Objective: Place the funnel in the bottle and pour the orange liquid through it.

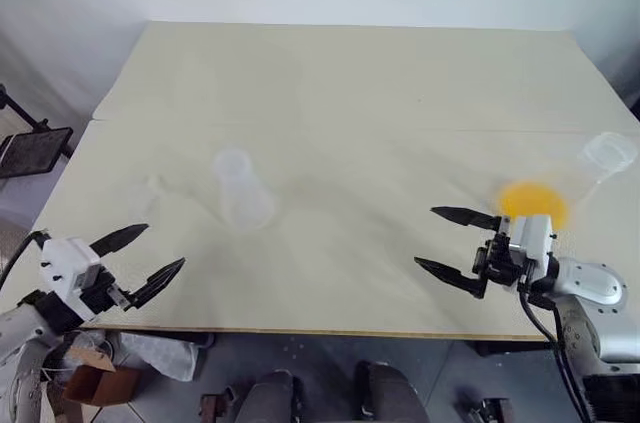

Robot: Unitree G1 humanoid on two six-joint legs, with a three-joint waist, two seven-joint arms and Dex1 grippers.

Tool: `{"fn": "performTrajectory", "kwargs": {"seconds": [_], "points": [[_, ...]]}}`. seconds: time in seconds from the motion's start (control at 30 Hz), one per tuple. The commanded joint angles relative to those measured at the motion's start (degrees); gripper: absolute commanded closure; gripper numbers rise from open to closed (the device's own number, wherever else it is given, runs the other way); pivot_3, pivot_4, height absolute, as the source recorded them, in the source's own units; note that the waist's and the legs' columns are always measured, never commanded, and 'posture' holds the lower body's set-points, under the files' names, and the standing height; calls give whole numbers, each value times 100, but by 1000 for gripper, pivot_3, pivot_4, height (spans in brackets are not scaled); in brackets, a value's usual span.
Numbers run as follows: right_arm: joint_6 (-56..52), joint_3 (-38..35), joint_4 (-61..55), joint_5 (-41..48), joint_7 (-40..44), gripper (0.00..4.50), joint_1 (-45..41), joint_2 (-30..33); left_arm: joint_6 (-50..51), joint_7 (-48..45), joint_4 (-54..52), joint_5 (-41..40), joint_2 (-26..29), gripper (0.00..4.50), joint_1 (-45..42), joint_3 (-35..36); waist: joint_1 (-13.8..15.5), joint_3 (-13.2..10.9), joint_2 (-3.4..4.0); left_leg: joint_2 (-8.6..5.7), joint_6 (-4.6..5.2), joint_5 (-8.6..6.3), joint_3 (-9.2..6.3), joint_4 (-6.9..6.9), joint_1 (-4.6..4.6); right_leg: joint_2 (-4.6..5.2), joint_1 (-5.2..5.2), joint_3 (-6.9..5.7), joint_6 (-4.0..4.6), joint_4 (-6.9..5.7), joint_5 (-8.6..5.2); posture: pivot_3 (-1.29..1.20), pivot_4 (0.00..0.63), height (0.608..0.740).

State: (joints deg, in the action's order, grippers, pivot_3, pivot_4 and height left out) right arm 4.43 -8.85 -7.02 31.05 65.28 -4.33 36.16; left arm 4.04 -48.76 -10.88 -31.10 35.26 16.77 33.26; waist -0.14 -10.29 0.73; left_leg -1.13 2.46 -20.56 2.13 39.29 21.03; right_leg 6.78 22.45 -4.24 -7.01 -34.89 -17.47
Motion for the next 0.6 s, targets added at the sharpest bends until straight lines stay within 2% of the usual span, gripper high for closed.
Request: {"fn": "performTrajectory", "kwargs": {"seconds": [0.03,0.17,0.37,0.6], "points": [[-274,124,-474,246,-217,37,-219,-175,-40,10,263,-357,-167,0,316,613,-2,1,-3,0,0,0,0,0,-1,0,0,0,0,0,0,0,150,740],[-453,265,-664,236,-496,37,-530,-440,-382,-262,867,-166,-167,0,618,740,-7,1,-2,1,-1,-1,0,0,0,-1,2,-1,1,0,0,0,150,740],[-452,212,-610,152,-507,37,-521,-430,133,-392,219,-491,4,0,342,214,81,11,-22,-13,3,-1,-10,0,2,19,-1,-3,1,0,0,0,150,740],[-272,-2,-520,22,-409,37,-91,-254,1400,202,-573,-646,387,0,-1127,-790,72,13,-22,-20,8,2,-7,0,0,24,1,-5,0,-13,0,0,150,740]]}}
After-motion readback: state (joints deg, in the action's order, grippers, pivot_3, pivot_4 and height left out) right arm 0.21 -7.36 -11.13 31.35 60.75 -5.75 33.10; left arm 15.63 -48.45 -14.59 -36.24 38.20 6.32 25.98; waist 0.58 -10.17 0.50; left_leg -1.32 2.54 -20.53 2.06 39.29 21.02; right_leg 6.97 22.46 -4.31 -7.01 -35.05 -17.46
